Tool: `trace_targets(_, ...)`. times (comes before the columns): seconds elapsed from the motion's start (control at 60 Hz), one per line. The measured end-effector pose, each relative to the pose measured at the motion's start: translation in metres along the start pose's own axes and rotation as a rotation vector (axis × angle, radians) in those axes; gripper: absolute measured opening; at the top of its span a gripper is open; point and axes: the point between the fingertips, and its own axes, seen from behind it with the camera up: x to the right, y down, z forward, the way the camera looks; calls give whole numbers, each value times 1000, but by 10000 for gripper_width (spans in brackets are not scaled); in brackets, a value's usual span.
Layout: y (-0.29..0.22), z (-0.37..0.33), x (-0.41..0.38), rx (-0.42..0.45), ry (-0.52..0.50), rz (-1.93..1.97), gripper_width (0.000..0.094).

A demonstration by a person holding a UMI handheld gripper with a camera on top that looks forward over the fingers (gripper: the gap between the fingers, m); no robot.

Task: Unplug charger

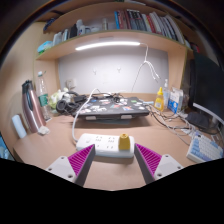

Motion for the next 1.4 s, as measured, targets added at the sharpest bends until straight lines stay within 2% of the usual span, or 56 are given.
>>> trace_targets(0.117, -8, 28, 16, 23, 36, -29, 857)
trace_targets(0.25, -7, 53, 25, 13, 51, -35, 784)
trace_targets(0.333, 3, 62, 32, -18, 63, -10, 385)
trace_targets(0.35, 1, 63, 34, -2, 69, 2, 328)
trace_targets(0.517, 0, 62, 33, 10, 43, 15, 235)
trace_targets(0.75, -5, 57, 32, 19, 27, 19, 212)
trace_targets(0.8, -38, 39, 34, 120, 35, 33, 196)
trace_targets(0.867, -95, 6, 50, 265, 109, -31, 193)
trace_targets(0.967, -138, -30, 54, 332, 86, -16, 195)
trace_targets(1.05, -142, -44, 65, 338, 106, -35, 195)
trace_targets(1.217, -99, -34, 83, 225, 102, -30, 195)
trace_targets(1.4, -23, -7, 98, 19, 94, 9, 195)
